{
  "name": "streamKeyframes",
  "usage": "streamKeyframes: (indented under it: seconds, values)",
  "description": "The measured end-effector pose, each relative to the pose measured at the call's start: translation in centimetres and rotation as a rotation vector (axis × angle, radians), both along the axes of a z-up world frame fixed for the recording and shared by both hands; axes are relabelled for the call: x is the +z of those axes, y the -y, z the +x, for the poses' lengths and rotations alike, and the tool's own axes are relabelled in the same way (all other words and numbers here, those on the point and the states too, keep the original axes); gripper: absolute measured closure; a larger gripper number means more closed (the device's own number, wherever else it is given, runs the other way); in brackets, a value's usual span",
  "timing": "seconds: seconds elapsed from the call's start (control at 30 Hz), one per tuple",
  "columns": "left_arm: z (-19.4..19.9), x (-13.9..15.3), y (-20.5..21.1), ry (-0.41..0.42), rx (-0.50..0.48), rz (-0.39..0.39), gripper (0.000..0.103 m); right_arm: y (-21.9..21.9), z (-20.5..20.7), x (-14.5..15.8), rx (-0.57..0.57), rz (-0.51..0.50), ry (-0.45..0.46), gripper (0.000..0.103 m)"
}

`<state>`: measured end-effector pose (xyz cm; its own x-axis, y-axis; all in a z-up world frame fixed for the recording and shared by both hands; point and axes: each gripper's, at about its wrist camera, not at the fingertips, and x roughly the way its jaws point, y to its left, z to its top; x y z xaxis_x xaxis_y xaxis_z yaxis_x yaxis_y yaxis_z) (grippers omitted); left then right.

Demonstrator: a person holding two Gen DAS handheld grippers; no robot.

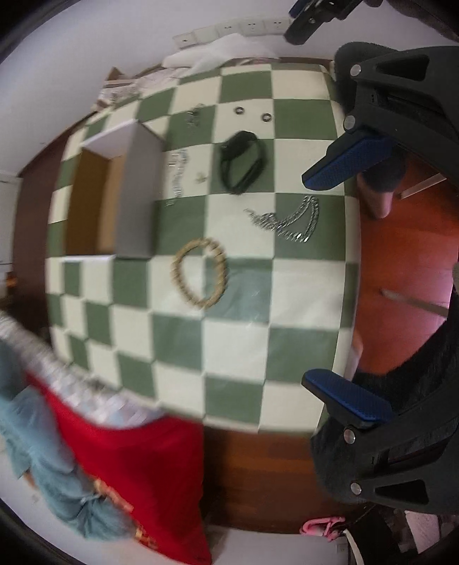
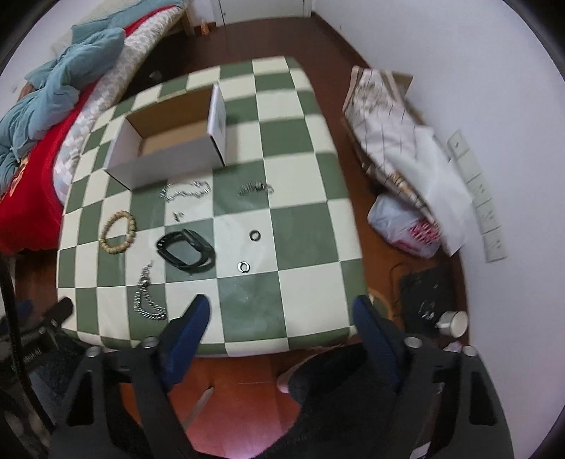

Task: Organize jewelry
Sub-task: 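Grasp the thick silver chain with the left tool while the right tool grasps the thin silver chain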

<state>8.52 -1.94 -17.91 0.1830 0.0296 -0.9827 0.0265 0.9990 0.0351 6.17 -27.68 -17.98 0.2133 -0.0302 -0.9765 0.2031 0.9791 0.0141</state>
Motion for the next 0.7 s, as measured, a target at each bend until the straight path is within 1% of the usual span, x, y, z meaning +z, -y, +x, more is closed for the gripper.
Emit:
streamKeyframes:
  seconds: [0.1, 0.13, 0.2, 0.23, 0.27, 0.3, 0.33, 0.37, 0.43, 0.47, 0.5, 0.57, 0.6, 0.63, 0.7]
  values:
    - [0.9, -2.8, 1.1, -0.057, -0.005, -0.031, 0.001, 0.8, 0.8, -2.6, -0.021, 0.027, -0.029, 0.026]
    - [1.1, -3.6, 1.3, -0.074, -0.004, -0.039, 0.004, 1.0, 1.2, -3.2, -0.026, 0.043, -0.033, 0.026]
    - [1.7, -5.7, 1.8, -0.124, 0.001, -0.051, 0.020, 1.4, 1.9, -4.3, -0.033, 0.048, -0.049, 0.026]
    - [1.9, -6.4, 2.1, -0.142, 0.004, -0.058, 0.025, 1.6, 2.3, -4.8, -0.034, 0.053, -0.052, 0.026]
    - [2.1, -7.3, 2.3, -0.159, 0.009, -0.056, 0.031, 1.6, 2.7, -5.2, -0.036, 0.055, -0.059, 0.026]
    - [2.2, -7.9, 2.5, -0.169, 0.011, -0.057, 0.032, 1.8, 3.2, -5.6, -0.036, 0.056, -0.066, 0.026]
    - [2.3, -8.2, 2.5, -0.175, 0.013, -0.065, 0.035, 1.8, 3.5, -5.9, -0.035, 0.056, -0.069, 0.026]
    - [2.4, -8.5, 2.6, -0.179, 0.018, -0.063, 0.042, 1.9, 3.8, -6.2, -0.035, 0.055, -0.073, 0.026]
    - [2.4, -8.9, 2.6, -0.186, 0.024, -0.069, 0.049, 2.0, 4.6, -6.6, -0.029, 0.051, -0.076, 0.026]
    - [2.3, -8.9, 2.7, -0.185, 0.023, -0.072, 0.058, 2.1, 5.0, -6.8, -0.027, 0.049, -0.078, 0.026]
    - [2.3, -9.0, 2.7, -0.182, 0.020, -0.071, 0.064, 2.2, 5.4, -7.0, -0.024, 0.051, -0.080, 0.026]
    - [2.2, -8.7, 3.0, -0.163, 0.006, -0.058, 0.074, 2.5, 6.0, -7.3, -0.022, 0.053, -0.081, 0.026]
    - [2.1, -8.6, 3.0, -0.153, 0.001, -0.058, 0.083, 2.5, 6.4, -7.6, -0.021, 0.050, -0.082, 0.026]
    - [2.1, -8.4, 2.9, -0.140, 0.001, -0.057, 0.089, 2.6, 6.9, -7.8, -0.019, 0.047, -0.083, 0.026]
    - [2.0, -8.1, 2.7, -0.125, 0.005, -0.060, 0.090, 2.8, 7.6, -8.3, -0.018, 0.046, -0.081, 0.026]
